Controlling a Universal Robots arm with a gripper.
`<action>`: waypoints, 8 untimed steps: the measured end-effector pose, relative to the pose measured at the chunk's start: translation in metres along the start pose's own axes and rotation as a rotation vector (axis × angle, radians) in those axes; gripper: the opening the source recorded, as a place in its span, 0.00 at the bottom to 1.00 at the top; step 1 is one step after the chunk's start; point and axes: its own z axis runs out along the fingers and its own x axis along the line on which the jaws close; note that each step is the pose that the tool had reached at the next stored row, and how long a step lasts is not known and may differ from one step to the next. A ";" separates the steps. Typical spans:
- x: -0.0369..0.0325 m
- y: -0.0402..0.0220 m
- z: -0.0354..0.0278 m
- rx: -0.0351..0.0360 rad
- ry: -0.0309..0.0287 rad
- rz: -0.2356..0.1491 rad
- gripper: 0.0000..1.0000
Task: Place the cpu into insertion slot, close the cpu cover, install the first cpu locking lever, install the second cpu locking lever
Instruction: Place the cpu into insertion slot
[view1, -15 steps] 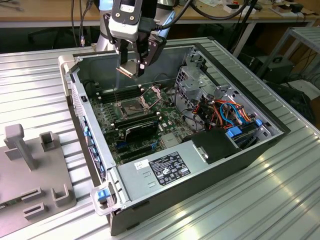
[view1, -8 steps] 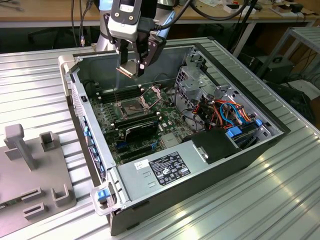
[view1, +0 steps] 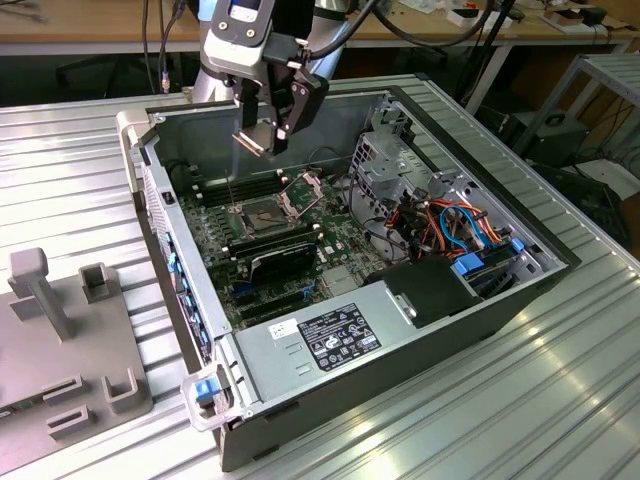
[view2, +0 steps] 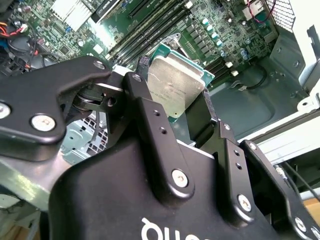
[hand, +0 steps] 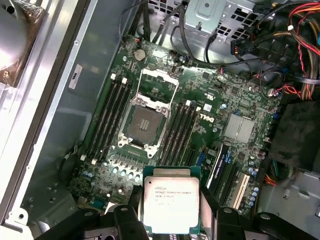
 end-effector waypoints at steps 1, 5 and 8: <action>0.0000 0.0000 0.0000 0.0001 -0.0003 0.007 0.55; 0.0000 0.0000 0.0000 0.0013 -0.0025 0.055 0.55; 0.0000 0.0000 0.0001 0.0021 -0.0042 0.094 0.55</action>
